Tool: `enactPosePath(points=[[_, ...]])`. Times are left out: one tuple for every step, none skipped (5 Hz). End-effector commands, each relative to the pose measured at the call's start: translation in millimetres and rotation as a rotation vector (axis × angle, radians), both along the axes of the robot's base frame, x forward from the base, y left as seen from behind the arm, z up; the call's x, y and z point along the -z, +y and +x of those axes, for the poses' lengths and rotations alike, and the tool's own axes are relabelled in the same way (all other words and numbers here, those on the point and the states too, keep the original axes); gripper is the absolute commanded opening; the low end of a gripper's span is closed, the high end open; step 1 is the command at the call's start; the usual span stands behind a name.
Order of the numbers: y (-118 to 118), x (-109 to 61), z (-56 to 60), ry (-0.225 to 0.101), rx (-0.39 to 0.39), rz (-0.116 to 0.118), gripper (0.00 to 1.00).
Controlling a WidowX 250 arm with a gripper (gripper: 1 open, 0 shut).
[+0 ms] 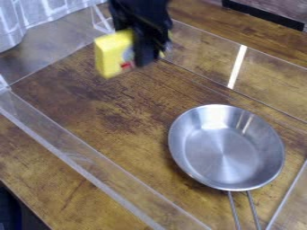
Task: Put the yellow object in the silver pan
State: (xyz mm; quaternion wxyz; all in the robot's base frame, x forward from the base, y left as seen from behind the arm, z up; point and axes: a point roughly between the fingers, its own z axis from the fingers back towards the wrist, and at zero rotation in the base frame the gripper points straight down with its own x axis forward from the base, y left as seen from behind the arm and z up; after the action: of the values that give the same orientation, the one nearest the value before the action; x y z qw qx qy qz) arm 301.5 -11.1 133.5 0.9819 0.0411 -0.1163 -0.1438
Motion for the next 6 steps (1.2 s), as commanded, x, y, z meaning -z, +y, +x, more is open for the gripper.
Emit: enactPosePath(points=[[-31, -18.9, -1.3, -0.075, 0.023, -0.02, 0.0], [-58, -13.2, 3.3, -0.077, 0.026, -0.025, 0.0], [-70, -10.8, 4.0, -0.074, 0.032, -0.035, 0.0], [-82, -8.4, 5.2, -0.07, 0.039, -0.043, 0.0], [-92, -1.2, 9.0, -0.074, 0.038, -0.053, 1.0], [-96, 10.7, 10.2, -0.072, 0.038, -0.052, 1.0]])
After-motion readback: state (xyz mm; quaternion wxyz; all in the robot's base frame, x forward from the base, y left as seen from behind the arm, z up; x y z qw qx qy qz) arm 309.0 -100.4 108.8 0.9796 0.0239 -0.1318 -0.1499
